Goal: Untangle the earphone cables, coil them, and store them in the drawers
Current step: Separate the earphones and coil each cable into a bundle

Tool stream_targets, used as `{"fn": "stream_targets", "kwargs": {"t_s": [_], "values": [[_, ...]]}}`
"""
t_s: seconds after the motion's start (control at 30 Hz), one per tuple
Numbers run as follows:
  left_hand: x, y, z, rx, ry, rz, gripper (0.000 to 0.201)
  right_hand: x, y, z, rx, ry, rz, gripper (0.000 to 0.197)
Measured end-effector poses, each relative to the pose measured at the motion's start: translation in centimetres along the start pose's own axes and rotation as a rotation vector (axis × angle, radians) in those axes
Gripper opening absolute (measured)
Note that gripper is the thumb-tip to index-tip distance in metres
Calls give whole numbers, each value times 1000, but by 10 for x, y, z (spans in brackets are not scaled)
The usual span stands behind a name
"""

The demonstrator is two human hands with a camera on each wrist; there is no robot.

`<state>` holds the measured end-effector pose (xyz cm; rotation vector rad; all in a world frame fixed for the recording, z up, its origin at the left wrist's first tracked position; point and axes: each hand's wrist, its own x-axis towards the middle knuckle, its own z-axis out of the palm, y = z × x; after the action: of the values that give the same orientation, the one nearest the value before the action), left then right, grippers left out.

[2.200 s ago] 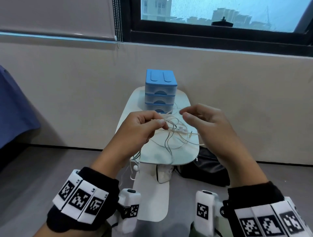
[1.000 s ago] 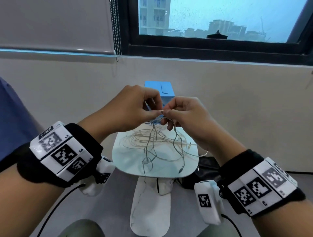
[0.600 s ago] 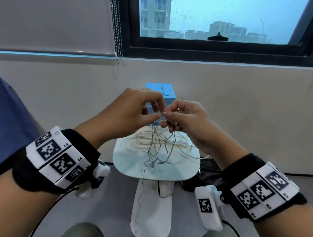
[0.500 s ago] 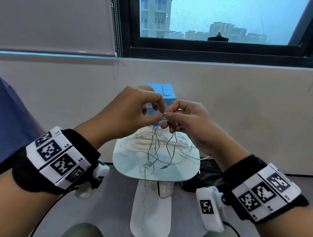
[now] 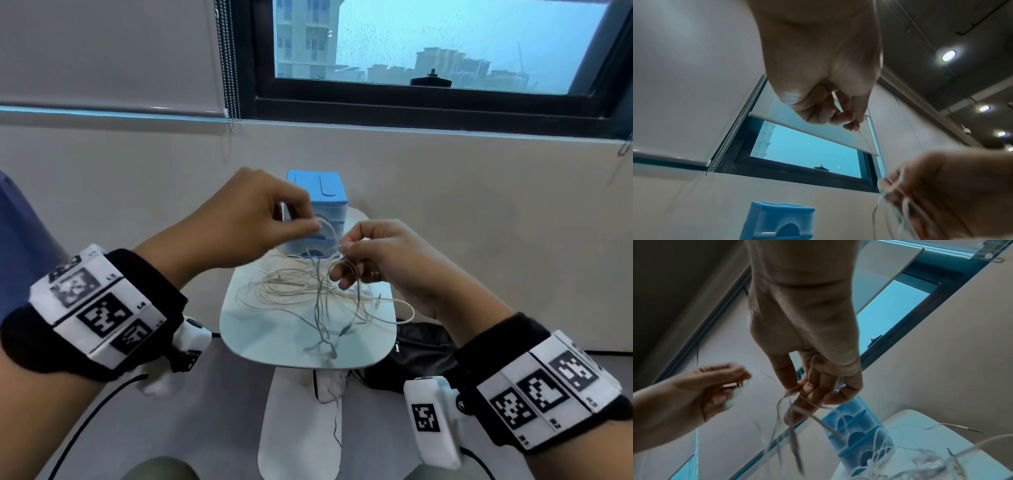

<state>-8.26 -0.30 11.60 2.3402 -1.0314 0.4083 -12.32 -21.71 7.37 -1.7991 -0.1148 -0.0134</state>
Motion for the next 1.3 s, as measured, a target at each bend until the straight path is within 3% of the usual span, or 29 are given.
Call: {"fn": "stream_targets", "kwargs": {"t_s": [0.1,0.37,0.53,0.73,0.83,0.9,0.97,1.0,1.07,1.17,1.23,1.3], "values": [[2,-1,-12,-168,146,-96,16,0,13,-2,-64,23,91,9],[10,10,-42,-712,481,-63,21,6,41,-1,-207,-11,280,9],[9,5,-58,-808,649,-69,21,7,56,-10,-317,-1,349,9],[6,11,-61,-854,525,14,19,1,70,-23,-786,-138,445,13],[5,20,-57,-874,424,40,23,1,56,-25,-1005,-171,315,14],[6,27,-54,-867,341,28,25,-1,38,-22,-617,-188,177,23],[6,32,-48,-861,250,11,25,-6,18,-15,-96,-291,45,45],[6,33,-44,-861,206,1,25,-7,8,-9,30,-335,-17,54],[4,37,-35,-862,133,-11,24,-6,-5,6,9,-363,-155,53],[1,40,-28,-843,91,3,20,2,-14,26,-274,-270,-263,6],[-2,33,-30,-770,88,11,17,8,-8,22,-241,-123,-236,27],[-9,16,-31,-677,68,-27,13,14,0,5,11,91,-144,31]]}}
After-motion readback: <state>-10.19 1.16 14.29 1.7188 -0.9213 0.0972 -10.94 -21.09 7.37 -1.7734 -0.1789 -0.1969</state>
